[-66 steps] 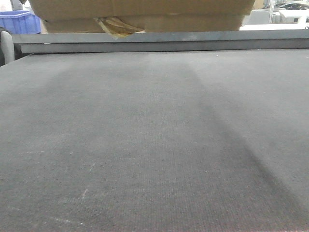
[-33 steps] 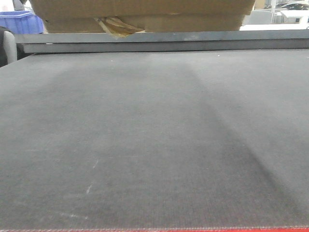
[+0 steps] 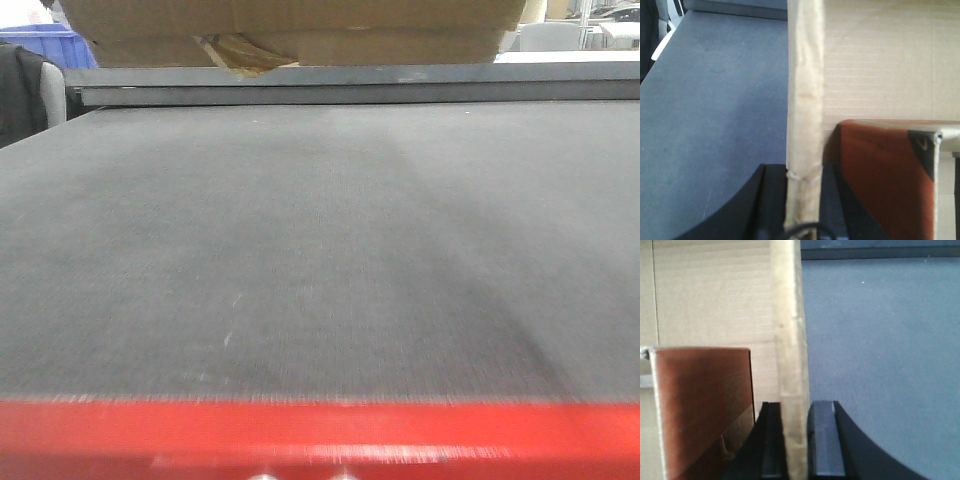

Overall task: Stack two boxes on right shelf middle
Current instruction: 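Back away from the red table holding the boxes in both grippers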

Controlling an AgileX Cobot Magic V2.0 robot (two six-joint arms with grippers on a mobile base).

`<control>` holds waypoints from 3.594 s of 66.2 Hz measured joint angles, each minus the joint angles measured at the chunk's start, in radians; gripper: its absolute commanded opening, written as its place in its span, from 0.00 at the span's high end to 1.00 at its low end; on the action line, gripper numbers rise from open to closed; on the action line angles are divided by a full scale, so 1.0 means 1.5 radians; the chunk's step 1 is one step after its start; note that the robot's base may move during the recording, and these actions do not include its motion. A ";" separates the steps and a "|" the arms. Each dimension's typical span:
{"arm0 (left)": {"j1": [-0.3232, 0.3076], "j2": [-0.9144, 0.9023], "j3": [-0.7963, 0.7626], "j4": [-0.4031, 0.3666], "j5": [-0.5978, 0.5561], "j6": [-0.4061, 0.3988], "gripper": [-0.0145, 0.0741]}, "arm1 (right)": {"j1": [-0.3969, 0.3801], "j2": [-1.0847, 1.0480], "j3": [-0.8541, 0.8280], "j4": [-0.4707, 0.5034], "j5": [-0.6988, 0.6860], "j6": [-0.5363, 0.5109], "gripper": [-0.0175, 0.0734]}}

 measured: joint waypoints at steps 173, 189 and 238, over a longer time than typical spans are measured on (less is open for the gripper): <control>0.000 -0.004 -0.001 0.002 -0.001 0.000 0.96 | 0.002 0.000 0.000 0.000 -0.001 0.002 0.98; 0.000 -0.004 -0.001 0.001 -0.001 0.000 0.96 | 0.002 -0.003 0.000 0.000 0.000 0.002 0.98; 0.000 -0.004 -0.001 0.003 -0.001 0.000 0.96 | 0.002 -0.003 0.000 0.000 0.000 0.002 0.98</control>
